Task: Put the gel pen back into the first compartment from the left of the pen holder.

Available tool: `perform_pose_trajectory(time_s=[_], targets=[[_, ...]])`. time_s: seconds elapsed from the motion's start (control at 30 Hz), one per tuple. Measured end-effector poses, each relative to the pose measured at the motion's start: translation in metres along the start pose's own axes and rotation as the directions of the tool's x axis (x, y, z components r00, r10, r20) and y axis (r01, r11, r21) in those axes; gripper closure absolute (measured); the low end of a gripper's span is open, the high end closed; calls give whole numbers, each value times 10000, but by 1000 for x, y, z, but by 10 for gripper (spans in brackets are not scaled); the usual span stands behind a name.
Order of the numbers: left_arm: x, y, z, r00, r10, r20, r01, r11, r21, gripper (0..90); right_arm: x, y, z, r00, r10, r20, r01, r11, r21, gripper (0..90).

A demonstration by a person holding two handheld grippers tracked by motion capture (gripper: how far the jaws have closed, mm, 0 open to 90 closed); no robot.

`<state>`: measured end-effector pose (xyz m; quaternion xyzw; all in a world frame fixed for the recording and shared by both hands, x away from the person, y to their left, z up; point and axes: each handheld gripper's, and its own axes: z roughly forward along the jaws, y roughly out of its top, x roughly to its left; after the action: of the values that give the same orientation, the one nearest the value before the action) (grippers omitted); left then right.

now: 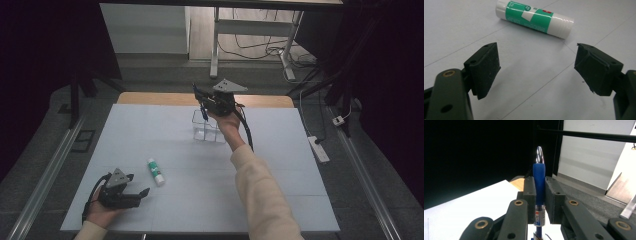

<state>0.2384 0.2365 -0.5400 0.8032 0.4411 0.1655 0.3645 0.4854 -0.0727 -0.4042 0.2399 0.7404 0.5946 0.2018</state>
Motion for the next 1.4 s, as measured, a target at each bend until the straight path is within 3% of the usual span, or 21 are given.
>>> perform_pose_trajectory(time_s=[0.43, 0.53, 0.67, 0.73, 0.9, 1.4], targets=[[0, 0, 0, 10000, 5, 12, -5, 10000, -14, 200, 2, -2, 16, 9998, 175, -83, -178, 9994, -297, 787], [0, 0, 0, 10000, 15, 14, -15, 10000, 0, 200, 1, -6, 18, 9999, 151, 12, -151, 9998, -131, 778], [0, 0, 0, 10000, 14, 17, -14, 10000, 2, 200, 0, -10, 18, 9967, 249, 773, -272, 9992, 287, 552], [0, 0, 1, 10000, 37, 30, -37, 10000, 19, 200, -1, -12, 16, 9961, 277, 840, -319, 9983, 484, 524], [-1, 0, 1, 10000, 61, 22, -61, 10000, 33, 200, -7, -18, 7, 9925, 932, 795, -1005, 9906, 930, 494], [-2, 0, 1, 9999, 111, 1, -111, 9999, 97, 200, -12, -31, -28, 9983, 534, 225, -565, 9826, 1768, 500]])
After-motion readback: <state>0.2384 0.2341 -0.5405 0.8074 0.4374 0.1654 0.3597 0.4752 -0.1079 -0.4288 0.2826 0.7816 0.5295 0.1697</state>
